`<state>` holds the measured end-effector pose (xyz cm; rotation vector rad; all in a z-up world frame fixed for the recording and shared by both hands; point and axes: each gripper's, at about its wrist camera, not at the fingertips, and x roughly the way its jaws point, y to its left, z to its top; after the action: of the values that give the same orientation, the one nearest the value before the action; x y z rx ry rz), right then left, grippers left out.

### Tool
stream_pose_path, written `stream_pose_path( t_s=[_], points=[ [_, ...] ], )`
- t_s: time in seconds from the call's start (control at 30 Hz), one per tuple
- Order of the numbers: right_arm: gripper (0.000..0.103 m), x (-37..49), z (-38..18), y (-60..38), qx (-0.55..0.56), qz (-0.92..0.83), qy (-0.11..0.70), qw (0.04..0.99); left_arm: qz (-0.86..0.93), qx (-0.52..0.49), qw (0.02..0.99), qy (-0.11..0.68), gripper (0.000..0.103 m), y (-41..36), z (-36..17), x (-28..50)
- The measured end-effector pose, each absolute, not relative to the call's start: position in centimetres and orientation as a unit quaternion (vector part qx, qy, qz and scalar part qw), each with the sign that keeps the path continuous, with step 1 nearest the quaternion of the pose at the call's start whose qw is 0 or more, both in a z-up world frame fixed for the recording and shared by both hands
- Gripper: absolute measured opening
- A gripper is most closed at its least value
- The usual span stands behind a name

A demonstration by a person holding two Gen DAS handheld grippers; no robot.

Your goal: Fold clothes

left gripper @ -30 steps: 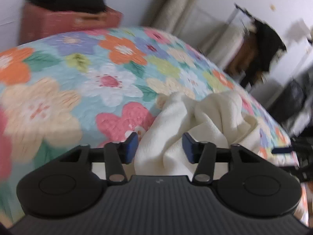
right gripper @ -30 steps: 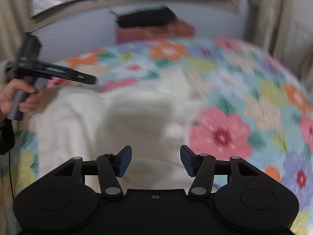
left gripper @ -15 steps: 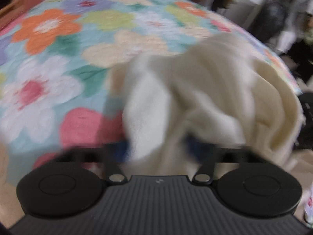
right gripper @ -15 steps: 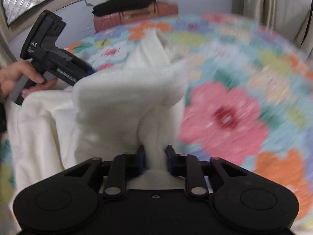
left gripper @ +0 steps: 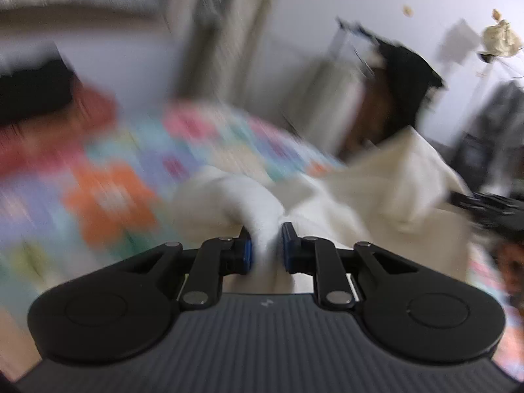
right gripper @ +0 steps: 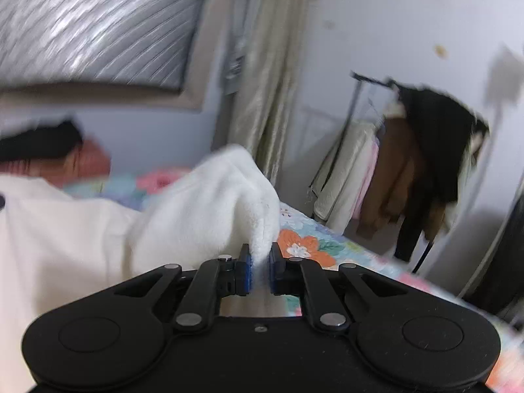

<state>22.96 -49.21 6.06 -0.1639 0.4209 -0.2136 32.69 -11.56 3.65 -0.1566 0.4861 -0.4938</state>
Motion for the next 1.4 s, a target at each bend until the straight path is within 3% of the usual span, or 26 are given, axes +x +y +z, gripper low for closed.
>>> stream_pose_path(
  t_s=[0.03,0.07,0.1,0.13,0.3,0.5,0.63,0.97,1.03,1.1,1.17,1.4],
  points=[
    [0.015,23.6,5.6,-49.9,-0.074,-0.118,0.214,0.967,-0.199,-0.055,0.954,0.218,0.029,-12.4,3.1,32.7],
    [0.029,24.0,4.8,-50.4,-0.072,-0.141,0.222,0.962,-0.164,-0.028,0.961,0.221,0.055,-13.3,2.0,33.1],
    [0.046,24.1,4.1,-50.9,-0.068,-0.171,0.226,0.957,-0.143,-0.003,0.959,0.247,0.066,-14.0,1.0,33.6],
    [0.052,23.9,3.3,-51.3,-0.059,-0.198,0.233,0.95,-0.119,0.023,0.949,0.291,0.07,-14.7,-0.3,34.1],
    [0.054,20.2,0.9,-53.1,0.083,-0.15,0.276,0.946,-0.137,-0.012,0.913,0.385,0.07,-12.1,-3.6,29.5],
    [0.054,11.6,-0.3,-52.2,0.184,-0.069,0.296,0.935,-0.16,-0.063,0.904,0.391,0.071,-9.3,-2.9,20.4],
    [0.055,5.5,0.9,-51.5,0.194,-0.036,0.293,0.935,-0.187,-0.104,0.893,0.395,0.073,-9.0,-3.1,15.3],
    [0.057,-6.4,5.2,-50.9,0.144,0.015,0.382,0.913,-0.255,-0.049,0.884,0.388,0.073,-13.6,-1.4,6.0],
    [0.059,-8.5,5.3,-50.7,0.154,0.027,0.394,0.906,-0.259,-0.039,0.884,0.387,0.073,-14.3,-1.2,4.3],
    [0.069,-10.6,5.2,-50.5,0.162,0.035,0.405,0.899,-0.276,-0.043,0.874,0.396,0.073,-15.1,-1.3,2.6],
    [0.073,-11.8,4.1,-50.1,0.152,0.03,0.412,0.898,-0.291,-0.035,0.867,0.402,0.073,-16.1,-1.3,1.2],
    [0.073,-16.3,-3.4,-49.0,0.183,0.04,0.494,0.849,-0.312,-0.005,0.85,0.425,0.078,-20.0,-2.2,-3.0]
  ],
)
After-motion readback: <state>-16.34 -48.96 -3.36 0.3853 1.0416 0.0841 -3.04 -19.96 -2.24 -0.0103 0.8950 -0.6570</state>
